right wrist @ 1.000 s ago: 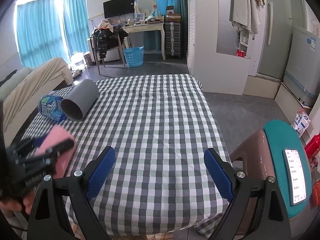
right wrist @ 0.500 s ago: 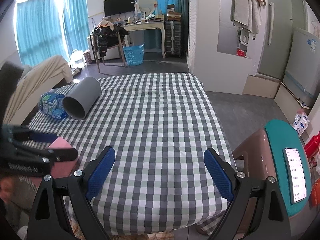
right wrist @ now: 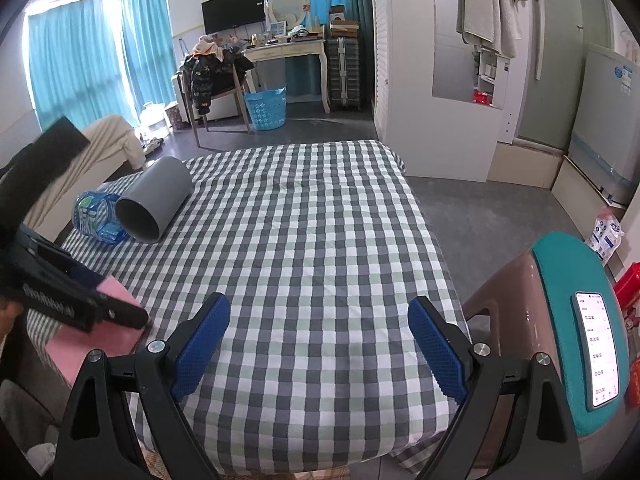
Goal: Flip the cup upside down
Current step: 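Rotate the pink cup upright with the left tool, open end down, then lower the pink cup onto the table and open the left tool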
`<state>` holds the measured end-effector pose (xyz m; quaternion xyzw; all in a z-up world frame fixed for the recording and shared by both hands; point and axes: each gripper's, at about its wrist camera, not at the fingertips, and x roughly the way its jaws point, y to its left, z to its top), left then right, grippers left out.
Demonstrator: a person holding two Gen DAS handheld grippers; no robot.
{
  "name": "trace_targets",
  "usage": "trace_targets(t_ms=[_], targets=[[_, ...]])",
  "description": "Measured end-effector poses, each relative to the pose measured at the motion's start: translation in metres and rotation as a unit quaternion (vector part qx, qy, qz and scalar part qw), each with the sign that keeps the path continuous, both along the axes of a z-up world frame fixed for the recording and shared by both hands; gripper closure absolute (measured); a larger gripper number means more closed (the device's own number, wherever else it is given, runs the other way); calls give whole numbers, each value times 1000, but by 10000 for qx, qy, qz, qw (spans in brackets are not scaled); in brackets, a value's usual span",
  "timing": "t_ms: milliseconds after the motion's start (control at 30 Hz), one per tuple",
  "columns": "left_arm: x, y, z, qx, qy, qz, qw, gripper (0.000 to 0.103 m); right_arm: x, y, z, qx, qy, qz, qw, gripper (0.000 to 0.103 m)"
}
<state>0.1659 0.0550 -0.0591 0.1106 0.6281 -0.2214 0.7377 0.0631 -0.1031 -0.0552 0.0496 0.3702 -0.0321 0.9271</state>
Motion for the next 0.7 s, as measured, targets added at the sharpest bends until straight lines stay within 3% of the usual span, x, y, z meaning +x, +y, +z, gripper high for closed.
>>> trace_targets(t_ms=[167,333,533,700], targets=[[-4,-3,35,-503,-873,119,9948,47,0,-3,-3,22,36,-41,10000,12],[-16,2,56,-713,-1902,194,9790,47,0,-4,-3,9,37,-57,10000,12],[-39,17,38,-954,-2357,471,9660,47,-1,-3,-4,-17,56,-55,10000,12],[-56,18,33,-916,-2517,496,9622,47,-2,2,-2,-76,48,-34,10000,12]])
